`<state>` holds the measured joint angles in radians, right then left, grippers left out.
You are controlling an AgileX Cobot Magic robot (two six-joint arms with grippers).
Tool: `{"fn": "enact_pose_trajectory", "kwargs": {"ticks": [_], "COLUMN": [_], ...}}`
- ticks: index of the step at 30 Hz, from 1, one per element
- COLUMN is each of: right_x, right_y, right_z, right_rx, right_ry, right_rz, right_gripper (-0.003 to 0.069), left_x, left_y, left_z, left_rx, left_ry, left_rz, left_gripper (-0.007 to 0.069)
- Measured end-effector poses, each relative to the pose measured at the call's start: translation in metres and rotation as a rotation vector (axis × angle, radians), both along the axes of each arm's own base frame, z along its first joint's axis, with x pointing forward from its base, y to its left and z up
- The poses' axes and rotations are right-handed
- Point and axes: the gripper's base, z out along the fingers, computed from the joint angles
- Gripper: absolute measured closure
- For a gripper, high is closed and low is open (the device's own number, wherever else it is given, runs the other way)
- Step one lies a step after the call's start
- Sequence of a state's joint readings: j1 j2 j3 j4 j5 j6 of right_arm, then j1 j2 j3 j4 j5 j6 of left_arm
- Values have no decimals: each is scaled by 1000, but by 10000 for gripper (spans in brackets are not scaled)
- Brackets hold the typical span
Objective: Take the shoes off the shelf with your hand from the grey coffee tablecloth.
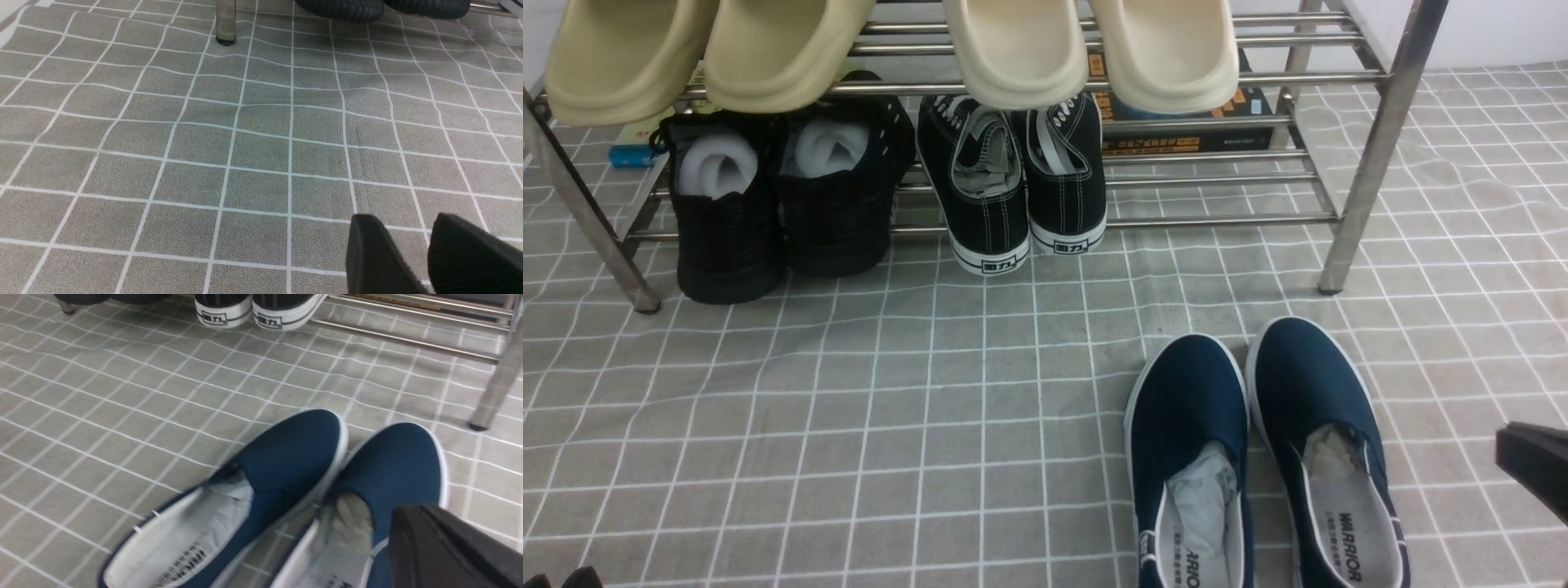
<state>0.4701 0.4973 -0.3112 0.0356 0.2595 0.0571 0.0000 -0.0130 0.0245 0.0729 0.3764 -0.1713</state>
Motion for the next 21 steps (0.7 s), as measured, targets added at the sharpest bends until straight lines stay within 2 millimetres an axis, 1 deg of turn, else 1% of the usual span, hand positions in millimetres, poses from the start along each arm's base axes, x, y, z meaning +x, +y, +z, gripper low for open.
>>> {"fn": "enact_pose_trajectory", "kwargs": {"ticks": [3, 4, 7, 10, 14, 16, 21], "right_x": [-16, -17, -30, -38, -41, -41, -43], "right_y": [-19, -20, -35, -42, -49, -50, -50], "right_z": [-18, -20, -42, -57, -76, -80, -83], "right_rx": [17, 18, 28, 32, 24, 20, 13], "right_ry": [-56, -60, -113, -149, -137, -105, -62], "right_rz": [-110, -117, -263, -362, -469, -497, -511], "right_gripper": [659, 659, 657, 657, 656, 656, 654], "left_x": [0, 0, 0, 0, 0, 0, 0], "left_y": [0, 0, 0, 0, 0, 0, 0], "left_z": [0, 0, 0, 0, 0, 0, 0], "left_rx": [0, 0, 0, 0, 0, 0, 0], "left_ry": [0, 0, 0, 0, 0, 0, 0], "left_rz": [0, 0, 0, 0, 0, 0, 0], "left_gripper": [383, 383, 383, 383, 383, 383, 383]}}
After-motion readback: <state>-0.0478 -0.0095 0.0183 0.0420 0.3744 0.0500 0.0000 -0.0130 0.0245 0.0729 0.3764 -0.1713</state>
